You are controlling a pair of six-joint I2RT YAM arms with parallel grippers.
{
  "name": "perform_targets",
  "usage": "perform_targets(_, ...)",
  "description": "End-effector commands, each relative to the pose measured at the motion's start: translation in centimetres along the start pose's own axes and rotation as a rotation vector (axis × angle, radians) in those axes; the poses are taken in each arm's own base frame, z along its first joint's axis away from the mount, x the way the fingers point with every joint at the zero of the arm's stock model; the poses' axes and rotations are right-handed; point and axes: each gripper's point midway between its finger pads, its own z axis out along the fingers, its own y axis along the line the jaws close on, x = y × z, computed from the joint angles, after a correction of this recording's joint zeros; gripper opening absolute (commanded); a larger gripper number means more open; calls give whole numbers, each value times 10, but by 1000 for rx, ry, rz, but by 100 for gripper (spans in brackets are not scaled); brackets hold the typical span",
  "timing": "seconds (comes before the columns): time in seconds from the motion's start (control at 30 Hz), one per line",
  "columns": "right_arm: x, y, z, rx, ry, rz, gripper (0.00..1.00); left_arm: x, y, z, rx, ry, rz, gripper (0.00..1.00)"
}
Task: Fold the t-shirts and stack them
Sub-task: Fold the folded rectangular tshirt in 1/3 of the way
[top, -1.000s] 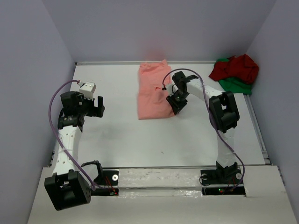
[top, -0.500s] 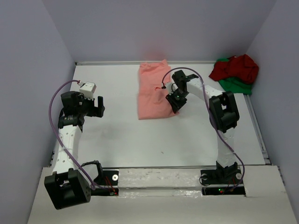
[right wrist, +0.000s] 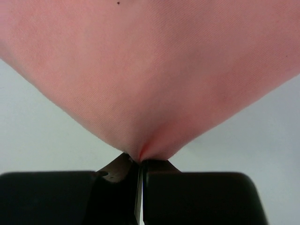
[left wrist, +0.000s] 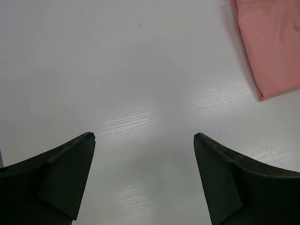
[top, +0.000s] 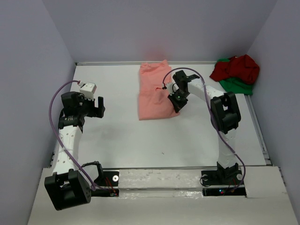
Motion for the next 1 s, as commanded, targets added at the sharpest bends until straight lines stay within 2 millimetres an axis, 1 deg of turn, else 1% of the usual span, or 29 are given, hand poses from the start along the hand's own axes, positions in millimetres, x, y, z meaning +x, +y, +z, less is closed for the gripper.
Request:
perform_targets(0.0,-11,13,-41,12,-76,-27,0,-21,1,-4,0,-59,14,95)
perform_targets(0.03,-5,17,-43,1,-64,-24,0,-22,0,-4,5,-61,13,95)
perform_targets(0.1,-1,20,-50,2,-67,-25,0,-22,-2,-4,15,-65,16,96)
perform_targets(0.13,4,23,-54,2,-67,-27,0,-21,-4,-4,30,-63,11,94)
perform_targets(0.2,9,25,-57,7,-62,-26,0,-21,-11,-3,67,-57,15,91)
perform_targets(0.23,11,26,-58,10,-61,-27,0,-21,-13,-1,89,-53,14,88)
perform_targets(0.27,16,26,-57,9,-50,-22,0,-20,-21,1,130,-45,18,87)
perform_targets(0.3,18,27,-57,9,-45,-23,0,-21,-24,3,146,-39,20,86)
perform_targets(0.33,20,27,-55,8,-43,-22,0,-21,-28,8,165,-27,22,78)
perform_targets(0.37,21,27,-54,9,-41,-23,0,-21,-33,11,184,-15,30,74)
perform_targets(0.4,24,27,-52,4,-32,-17,0,-20,-47,16,214,7,60,71)
perform_targets(0.43,24,29,-51,-7,-29,-15,0,-22,-53,24,229,30,80,67)
perform_targets(0.47,25,29,-49,-8,-26,-14,0,-22,-63,29,252,51,103,66)
perform_targets(0.5,26,29,-45,-14,-18,-8,0,-14,-85,38,306,105,141,64)
perform_targets(0.53,27,30,-43,-24,-14,-6,0,-26,-94,39,332,92,161,56)
perform_targets(0.57,27,30,-42,-26,-8,-4,0,-27,-105,42,372,99,172,53)
perform_targets(0.6,28,30,-38,-32,-1,1,0,-23,-123,45,468,121,168,51)
perform_targets(0.63,28,30,-37,-39,1,1,0,-31,-149,41,569,108,199,45)
perform_targets(0.67,28,30,-36,-40,6,3,0,-29,-164,42,622,121,220,41)
perform_targets(0.7,29,30,-34,-42,9,6,0,-22,-176,49,661,157,240,36)
perform_targets(0.73,31,30,-32,-46,19,7,0,-26,-201,48,712,152,300,25)
perform_targets(0.77,31,29,-31,-46,22,7,0,-21,-210,52,725,181,323,19)
perform_targets(0.8,32,29,-30,-45,26,7,0,-14,-220,59,748,204,333,15)
perform_targets(0.83,33,28,-29,-45,30,9,0,-14,-230,62,768,200,342,13)
perform_targets(0.87,35,28,-27,-45,38,9,0,-20,-246,66,788,165,354,7)
perform_targets(0.9,35,27,-26,-44,42,12,0,-16,-254,75,791,174,355,4)
perform_targets(0.93,36,26,-25,-39,45,12,0,-24,-261,80,789,154,367,0)
perform_targets(0.97,36,26,-25,-38,47,11,0,-24,-268,86,790,148,376,0)
